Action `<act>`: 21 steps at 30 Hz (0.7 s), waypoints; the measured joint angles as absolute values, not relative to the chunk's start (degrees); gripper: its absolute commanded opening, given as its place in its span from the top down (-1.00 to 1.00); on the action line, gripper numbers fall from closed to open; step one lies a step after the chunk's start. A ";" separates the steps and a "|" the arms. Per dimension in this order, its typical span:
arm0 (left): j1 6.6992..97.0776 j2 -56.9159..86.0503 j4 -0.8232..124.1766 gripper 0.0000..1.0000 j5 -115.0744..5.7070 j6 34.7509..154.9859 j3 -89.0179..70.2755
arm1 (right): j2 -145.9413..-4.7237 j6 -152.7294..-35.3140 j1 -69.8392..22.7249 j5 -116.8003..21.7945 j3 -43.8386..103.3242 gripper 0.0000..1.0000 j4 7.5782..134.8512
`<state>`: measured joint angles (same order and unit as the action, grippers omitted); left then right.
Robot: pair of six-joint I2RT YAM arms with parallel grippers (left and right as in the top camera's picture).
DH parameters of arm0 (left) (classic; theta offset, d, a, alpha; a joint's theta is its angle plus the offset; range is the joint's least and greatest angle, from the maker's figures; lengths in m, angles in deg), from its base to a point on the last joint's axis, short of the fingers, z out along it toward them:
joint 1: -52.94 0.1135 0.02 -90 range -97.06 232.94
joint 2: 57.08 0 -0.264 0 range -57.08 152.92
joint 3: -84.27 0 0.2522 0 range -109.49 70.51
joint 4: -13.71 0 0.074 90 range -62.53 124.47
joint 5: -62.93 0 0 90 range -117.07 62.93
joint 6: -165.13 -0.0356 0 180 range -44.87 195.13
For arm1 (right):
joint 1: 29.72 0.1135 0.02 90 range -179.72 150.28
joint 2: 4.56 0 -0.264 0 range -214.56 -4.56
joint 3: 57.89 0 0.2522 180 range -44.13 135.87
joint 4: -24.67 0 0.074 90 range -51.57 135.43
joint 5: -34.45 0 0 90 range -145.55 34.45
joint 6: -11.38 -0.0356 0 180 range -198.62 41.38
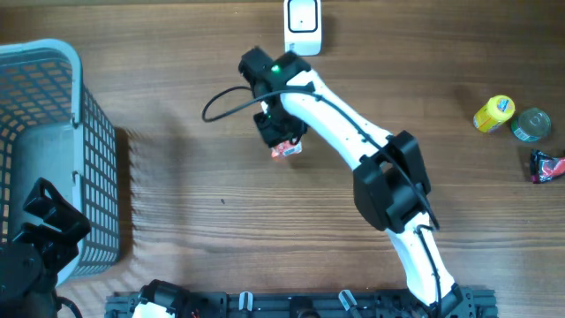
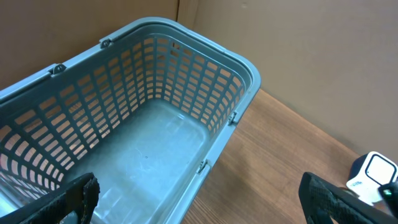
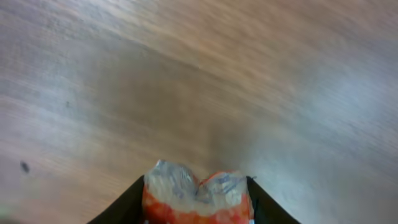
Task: Scan the item barcode
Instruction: 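Lift the red snack pack and move it toward the scanner, then hold the red snack pack in front of the scanner window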
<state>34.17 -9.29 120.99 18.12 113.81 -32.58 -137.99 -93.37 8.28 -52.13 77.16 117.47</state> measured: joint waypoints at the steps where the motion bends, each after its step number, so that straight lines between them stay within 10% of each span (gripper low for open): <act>1: 34.17 -9.29 120.99 -1.00 18.12 113.81 -32.58 | -137.96 -93.65 7.93 -51.47 77.77 0.55 119.33; 21: 34.17 -9.29 121.16 -1.00 18.10 115.32 -32.58 | -137.96 -98.13 0.96 -18.40 78.06 0.67 130.57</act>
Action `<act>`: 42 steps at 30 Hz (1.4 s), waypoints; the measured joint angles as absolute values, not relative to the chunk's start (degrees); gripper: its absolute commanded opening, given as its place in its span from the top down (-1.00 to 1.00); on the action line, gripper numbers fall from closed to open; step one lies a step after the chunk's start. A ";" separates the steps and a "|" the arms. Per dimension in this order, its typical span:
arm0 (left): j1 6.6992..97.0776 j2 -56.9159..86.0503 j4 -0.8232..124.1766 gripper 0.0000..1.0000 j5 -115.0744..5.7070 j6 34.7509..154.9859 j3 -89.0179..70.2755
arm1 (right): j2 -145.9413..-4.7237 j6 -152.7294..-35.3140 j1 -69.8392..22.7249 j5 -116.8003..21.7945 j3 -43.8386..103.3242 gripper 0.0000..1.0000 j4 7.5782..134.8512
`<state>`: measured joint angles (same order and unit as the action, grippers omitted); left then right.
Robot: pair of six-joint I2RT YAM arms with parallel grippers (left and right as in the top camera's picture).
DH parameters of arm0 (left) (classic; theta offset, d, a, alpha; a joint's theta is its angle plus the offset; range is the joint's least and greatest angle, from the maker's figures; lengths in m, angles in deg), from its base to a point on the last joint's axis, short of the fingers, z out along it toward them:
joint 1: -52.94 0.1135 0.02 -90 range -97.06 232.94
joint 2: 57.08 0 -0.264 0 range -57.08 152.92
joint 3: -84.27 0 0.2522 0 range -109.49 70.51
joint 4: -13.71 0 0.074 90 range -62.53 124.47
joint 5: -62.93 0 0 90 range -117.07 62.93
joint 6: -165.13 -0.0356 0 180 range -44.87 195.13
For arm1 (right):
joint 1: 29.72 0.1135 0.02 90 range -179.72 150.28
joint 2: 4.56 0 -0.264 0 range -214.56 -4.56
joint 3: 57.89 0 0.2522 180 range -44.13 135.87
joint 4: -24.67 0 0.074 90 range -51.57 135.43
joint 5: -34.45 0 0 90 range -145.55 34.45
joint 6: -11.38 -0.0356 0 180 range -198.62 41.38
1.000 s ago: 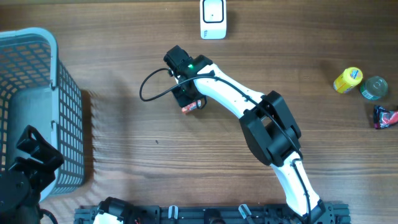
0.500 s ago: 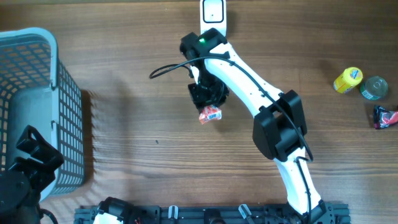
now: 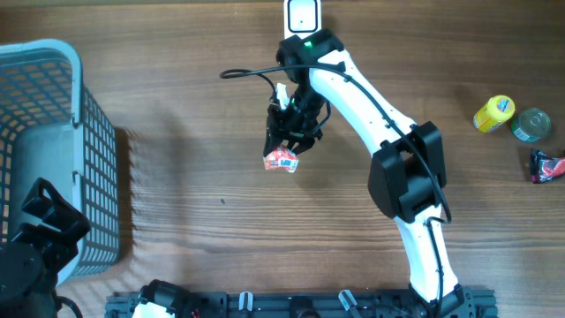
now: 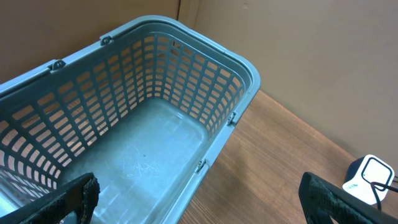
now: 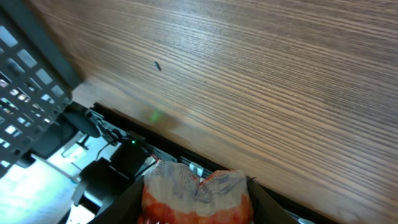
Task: Scan the item barcode
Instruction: 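Hold the red snack pack in front of the scanner window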
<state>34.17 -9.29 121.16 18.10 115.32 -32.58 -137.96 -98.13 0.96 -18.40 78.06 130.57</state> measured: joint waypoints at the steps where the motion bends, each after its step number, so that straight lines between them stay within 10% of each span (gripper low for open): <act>1: 34.17 -9.29 121.18 -1.00 18.10 115.32 -32.58 | -137.96 -98.79 0.69 -18.38 78.06 0.67 130.55; 6: 34.17 -9.29 121.58 -1.00 18.10 115.36 -32.58 | -137.96 -100.49 0.39 -24.87 77.99 0.67 126.94; 21: 34.22 -9.29 123.89 -1.00 24.88 119.40 -32.56 | -138.62 -90.26 -3.04 -64.34 78.01 0.90 51.38; 42: 34.22 -9.31 123.96 -1.00 31.91 120.85 -32.56 | -149.13 -85.24 -5.25 -75.32 74.91 0.91 29.46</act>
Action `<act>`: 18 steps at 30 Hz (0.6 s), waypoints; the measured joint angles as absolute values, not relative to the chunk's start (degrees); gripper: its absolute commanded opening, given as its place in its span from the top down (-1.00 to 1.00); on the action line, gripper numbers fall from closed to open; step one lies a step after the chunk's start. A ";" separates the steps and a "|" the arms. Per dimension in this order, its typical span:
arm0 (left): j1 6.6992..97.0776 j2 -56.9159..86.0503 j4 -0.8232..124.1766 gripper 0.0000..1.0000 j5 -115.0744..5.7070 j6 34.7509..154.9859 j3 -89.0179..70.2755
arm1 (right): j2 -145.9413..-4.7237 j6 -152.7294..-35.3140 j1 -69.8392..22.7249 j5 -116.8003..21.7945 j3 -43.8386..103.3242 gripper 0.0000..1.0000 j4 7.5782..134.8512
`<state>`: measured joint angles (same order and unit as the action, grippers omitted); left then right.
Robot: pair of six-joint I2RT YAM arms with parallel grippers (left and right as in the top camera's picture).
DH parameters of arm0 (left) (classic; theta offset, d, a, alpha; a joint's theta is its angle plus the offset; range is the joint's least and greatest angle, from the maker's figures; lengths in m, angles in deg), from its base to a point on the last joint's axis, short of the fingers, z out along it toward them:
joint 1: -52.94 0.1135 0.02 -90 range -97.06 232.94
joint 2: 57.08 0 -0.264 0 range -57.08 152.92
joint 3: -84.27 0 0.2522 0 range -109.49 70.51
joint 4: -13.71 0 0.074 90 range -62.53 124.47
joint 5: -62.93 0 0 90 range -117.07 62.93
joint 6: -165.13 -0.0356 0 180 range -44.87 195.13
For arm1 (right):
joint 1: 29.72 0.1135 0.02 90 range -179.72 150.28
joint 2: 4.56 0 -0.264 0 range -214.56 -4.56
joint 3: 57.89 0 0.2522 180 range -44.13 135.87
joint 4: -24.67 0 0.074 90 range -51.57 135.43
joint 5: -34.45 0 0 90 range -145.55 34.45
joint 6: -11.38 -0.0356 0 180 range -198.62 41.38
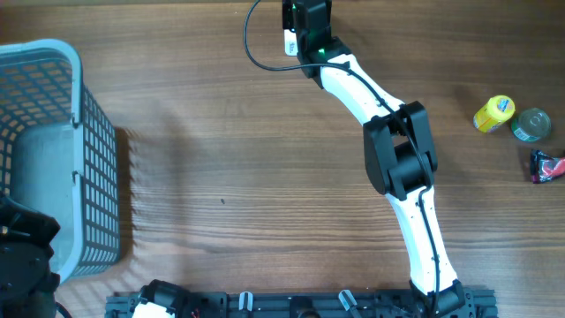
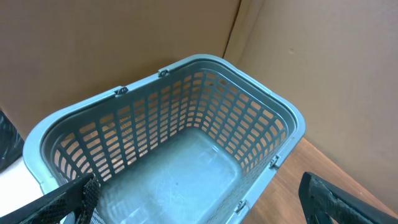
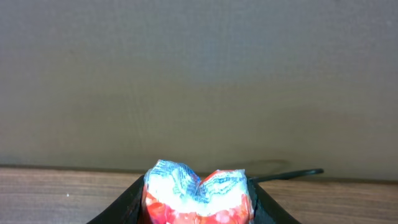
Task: Scan the item barcode
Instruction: 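Hold the red snack pack in front of the scanner window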
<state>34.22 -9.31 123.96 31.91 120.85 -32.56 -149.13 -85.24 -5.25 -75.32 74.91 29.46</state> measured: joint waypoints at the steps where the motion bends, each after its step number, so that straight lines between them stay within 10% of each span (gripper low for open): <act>1: 34.22 -9.31 123.94 -1.00 32.35 120.67 -32.56 | -149.13 -85.24 -5.25 -75.34 74.41 0.91 28.74; 18: 34.22 -9.31 123.94 -1.00 36.15 118.24 -32.56 | -149.24 -80.73 -5.30 -72.54 64.11 0.91 12.28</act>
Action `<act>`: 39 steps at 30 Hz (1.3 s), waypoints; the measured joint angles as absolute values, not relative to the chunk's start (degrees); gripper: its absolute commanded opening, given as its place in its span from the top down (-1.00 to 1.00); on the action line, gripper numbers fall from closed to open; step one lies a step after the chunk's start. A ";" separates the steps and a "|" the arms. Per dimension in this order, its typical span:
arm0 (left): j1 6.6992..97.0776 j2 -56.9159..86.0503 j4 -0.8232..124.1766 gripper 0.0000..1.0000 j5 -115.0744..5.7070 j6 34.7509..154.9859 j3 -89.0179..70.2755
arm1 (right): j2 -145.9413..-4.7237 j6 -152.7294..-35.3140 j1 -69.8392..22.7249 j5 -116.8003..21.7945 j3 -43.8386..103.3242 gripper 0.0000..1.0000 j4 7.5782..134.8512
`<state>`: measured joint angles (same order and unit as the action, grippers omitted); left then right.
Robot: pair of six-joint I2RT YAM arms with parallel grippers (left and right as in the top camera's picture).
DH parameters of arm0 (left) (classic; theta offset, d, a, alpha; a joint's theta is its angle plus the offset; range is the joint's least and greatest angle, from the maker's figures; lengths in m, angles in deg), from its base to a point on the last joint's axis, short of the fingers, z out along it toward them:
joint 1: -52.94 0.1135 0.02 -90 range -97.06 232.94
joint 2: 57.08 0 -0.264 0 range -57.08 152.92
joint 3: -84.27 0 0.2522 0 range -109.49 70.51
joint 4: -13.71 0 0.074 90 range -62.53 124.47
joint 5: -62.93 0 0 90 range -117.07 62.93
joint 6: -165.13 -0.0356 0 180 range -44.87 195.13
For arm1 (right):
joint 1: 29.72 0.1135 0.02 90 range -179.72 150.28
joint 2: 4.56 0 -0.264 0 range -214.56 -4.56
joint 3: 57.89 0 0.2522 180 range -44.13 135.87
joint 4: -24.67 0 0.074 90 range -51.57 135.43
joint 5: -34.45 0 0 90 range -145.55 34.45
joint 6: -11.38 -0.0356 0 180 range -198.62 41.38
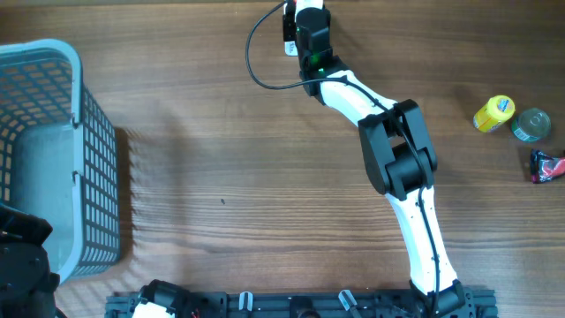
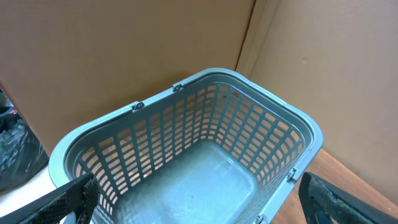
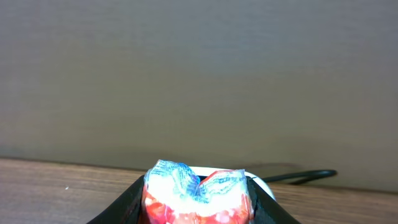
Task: Scan the item barcode
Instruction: 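Hold the red snack pack in front of the scanner window, then carry the red snack pack to the right edge and release it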
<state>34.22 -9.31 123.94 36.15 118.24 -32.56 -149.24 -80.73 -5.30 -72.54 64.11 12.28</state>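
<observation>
A crumpled red and white packet (image 3: 196,193) is pinched in my right gripper (image 3: 196,202), which is shut on it. Just behind the packet shows the rim of the white scanner (image 3: 264,186). From overhead, my right gripper (image 1: 306,19) sits at the table's far edge, right over the scanner (image 1: 288,37), hiding most of it; the packet is hidden there. My left gripper (image 2: 199,208) is open, its fingers (image 2: 74,199) spread wide above the blue-grey basket (image 2: 273,99).
The basket (image 1: 53,53) fills the left side of the table. A black cable (image 1: 260,62) loops from the right wrist. At the far right lie a yellow can (image 1: 493,113), a grey tin (image 1: 532,124) and a dark red packet (image 1: 547,165).
My right gripper has shifted slightly at the far edge; the scanner's white rim now shows behind the packet. The left wrist sees the basket from a little further back.
First my right gripper held the packet low over the table below the scanner. Then it held it raised, with the wrist camera facing the table's front. Later it was at the far edge by the scanner, and now sits right over it. The left arm drew back.
</observation>
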 measured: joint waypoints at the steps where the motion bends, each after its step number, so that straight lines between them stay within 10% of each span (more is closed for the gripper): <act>1: 34.22 -9.31 123.94 -1.00 36.13 118.24 -32.56 | -149.57 -79.99 -5.30 -71.99 64.11 0.90 11.43; 39: 34.22 -9.31 123.94 -1.00 36.15 116.98 -32.56 | -152.65 -69.37 -5.67 -70.40 64.11 0.91 3.64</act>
<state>34.22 -9.31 123.94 36.15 116.98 -32.56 -152.65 -69.37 -5.67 -70.40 64.11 3.64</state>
